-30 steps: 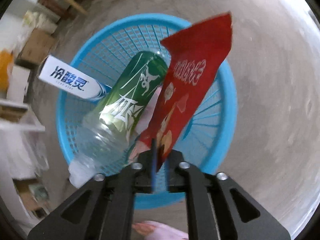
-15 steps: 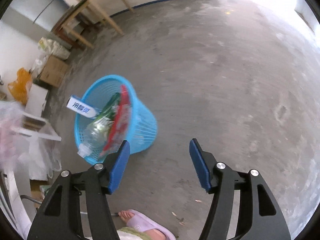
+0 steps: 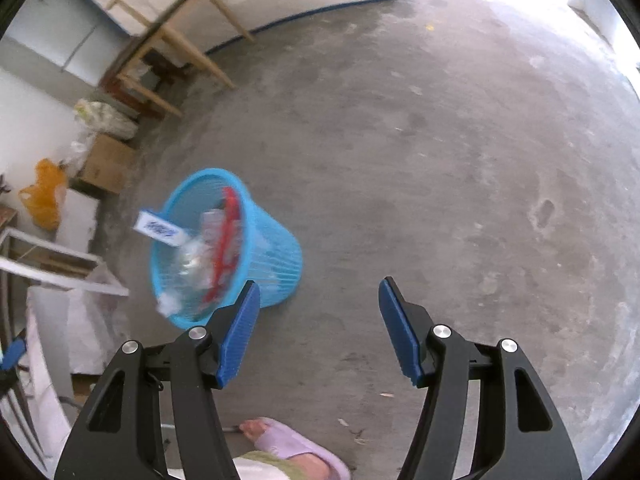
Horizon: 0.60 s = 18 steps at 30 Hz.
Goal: Collect trash
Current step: 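Carry both bags over the blue wastebasket and open both grippers, then move both open grippers back over the table toward the red can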
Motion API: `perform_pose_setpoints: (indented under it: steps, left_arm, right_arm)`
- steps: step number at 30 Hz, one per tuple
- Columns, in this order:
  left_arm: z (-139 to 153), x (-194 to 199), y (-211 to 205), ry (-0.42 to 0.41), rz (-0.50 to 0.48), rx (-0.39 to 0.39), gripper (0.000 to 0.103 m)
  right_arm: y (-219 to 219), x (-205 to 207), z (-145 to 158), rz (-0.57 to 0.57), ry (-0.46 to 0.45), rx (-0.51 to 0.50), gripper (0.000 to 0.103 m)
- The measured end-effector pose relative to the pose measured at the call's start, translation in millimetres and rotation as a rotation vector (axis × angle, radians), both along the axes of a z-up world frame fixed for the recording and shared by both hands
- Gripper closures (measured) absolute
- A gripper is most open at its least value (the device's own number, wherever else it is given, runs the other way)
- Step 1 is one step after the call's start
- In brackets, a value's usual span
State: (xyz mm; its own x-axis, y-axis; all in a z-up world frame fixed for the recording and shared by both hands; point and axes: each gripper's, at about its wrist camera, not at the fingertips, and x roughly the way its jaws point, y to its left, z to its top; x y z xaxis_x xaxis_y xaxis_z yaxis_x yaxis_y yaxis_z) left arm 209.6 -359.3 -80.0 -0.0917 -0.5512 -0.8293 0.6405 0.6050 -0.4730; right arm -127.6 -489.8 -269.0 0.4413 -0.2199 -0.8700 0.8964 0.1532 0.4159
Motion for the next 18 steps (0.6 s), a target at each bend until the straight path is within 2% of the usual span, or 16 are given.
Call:
perform_pose_setpoints:
  steps: [2, 7, 10, 14, 18]
  left_arm:
    - [13, -3, 27, 0.030, 0.043, -0.053, 0.030]
    - [35, -19, 96, 0.026, 0.142, -0.153, 0.026]
    - [44, -34, 140, -0.030, 0.199, -0.176, 0.024]
    - [51, -48, 203, -0.123, 0.306, -0.184, 0.023]
    - [55, -61, 255, -0.222, 0.402, -0.168, 0.022]
  right_arm:
    - [4, 13, 11, 0.040, -0.033, -0.016, 0.043]
    - [16, 36, 50, 0.136, -0.114, -0.068, 0.042]
    - [22, 44, 73, 0.181, -0.182, -0.076, 0.036]
    - [38, 61, 106, 0.261, -0.274, -0.078, 0.033]
    - [67, 86, 139, 0.380, -0.324, -0.118, 0.032]
